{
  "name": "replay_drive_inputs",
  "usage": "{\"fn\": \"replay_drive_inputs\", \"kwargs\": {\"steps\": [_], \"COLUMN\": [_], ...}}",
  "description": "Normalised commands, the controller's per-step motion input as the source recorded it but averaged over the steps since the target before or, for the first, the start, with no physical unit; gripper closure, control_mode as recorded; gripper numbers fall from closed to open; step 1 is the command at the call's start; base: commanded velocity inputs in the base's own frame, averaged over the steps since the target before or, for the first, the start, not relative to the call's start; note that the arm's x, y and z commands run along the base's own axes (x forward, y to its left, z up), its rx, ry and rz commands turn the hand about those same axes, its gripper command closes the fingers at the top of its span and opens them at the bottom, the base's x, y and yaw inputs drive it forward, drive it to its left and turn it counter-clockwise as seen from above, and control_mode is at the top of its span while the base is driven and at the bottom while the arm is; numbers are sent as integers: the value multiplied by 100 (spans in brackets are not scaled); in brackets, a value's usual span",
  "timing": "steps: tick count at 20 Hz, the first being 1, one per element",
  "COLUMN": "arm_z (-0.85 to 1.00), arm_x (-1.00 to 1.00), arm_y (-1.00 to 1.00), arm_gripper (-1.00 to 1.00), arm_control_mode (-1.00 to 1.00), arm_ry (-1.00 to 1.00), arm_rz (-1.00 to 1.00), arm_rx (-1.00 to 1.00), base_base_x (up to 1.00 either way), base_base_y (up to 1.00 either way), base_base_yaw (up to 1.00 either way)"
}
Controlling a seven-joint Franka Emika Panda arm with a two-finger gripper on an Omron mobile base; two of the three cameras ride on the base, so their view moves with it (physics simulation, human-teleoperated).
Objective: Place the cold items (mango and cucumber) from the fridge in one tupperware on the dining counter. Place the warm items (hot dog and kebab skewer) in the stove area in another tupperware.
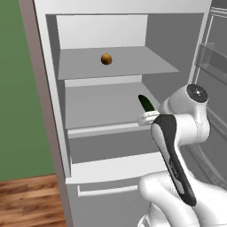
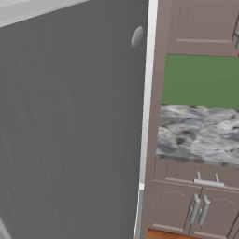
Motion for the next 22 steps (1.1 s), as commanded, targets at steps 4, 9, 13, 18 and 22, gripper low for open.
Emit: {"fn": "replay_drive_inputs", "kwargs": {"steps": [4, 9, 13, 18, 22], "arm_z": [46, 52, 22, 1, 0], "arm_x": [-99, -69, -40, -20, 0], "arm_y": [0, 8, 15, 7, 0], "arm_gripper": [100, 100, 100, 100, 100], "arm_control_mode": [-100, -100, -100, 100, 100], "arm_ry": [0, 0, 0, 0, 0], "arm_rz": [0, 0, 0, 0, 0], "arm_rx": [0, -2, -1, 0, 0], "base_base_x": [0, 0, 0, -41, -65], "base_base_y": [0, 0, 0, 17, 55], "base_base_yaw": [0, 0, 0, 0, 0]}}
